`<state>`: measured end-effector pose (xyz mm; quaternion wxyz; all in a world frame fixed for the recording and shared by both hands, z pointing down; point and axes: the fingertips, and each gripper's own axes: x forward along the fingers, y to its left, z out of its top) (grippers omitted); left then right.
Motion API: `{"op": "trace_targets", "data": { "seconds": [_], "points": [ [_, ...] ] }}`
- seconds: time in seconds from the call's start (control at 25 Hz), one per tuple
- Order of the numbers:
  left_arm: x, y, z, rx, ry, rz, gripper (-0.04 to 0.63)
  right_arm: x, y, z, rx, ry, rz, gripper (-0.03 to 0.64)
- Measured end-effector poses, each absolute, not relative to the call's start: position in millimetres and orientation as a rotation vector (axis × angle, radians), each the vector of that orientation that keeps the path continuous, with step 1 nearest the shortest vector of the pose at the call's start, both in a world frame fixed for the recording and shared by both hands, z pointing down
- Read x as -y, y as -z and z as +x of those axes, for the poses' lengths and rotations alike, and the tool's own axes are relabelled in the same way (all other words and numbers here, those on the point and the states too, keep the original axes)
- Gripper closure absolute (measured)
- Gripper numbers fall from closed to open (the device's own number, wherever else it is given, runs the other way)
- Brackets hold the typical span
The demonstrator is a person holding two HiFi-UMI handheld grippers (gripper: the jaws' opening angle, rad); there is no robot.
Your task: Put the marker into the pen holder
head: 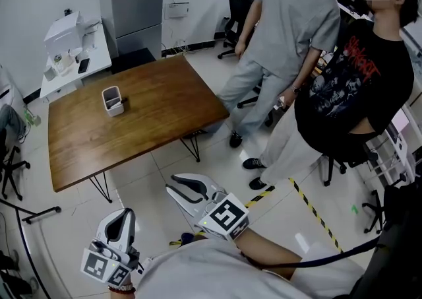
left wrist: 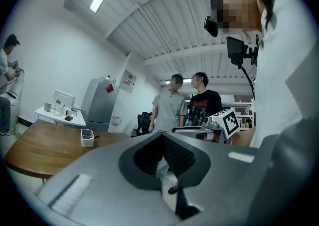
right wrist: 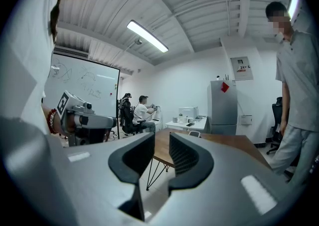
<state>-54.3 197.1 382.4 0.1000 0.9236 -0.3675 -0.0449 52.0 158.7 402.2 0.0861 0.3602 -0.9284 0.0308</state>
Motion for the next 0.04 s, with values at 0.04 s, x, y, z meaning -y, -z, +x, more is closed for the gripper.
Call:
{"op": "trace_targets", "data": {
  "seconds": [0.04],
  "points": [
    [-196.1,-381.1,-54.3,1.088,0.135,2.732,0.603,-158.0,-401.4,53.0,2.768,-0.092,1.076,0.552]
  ]
}}
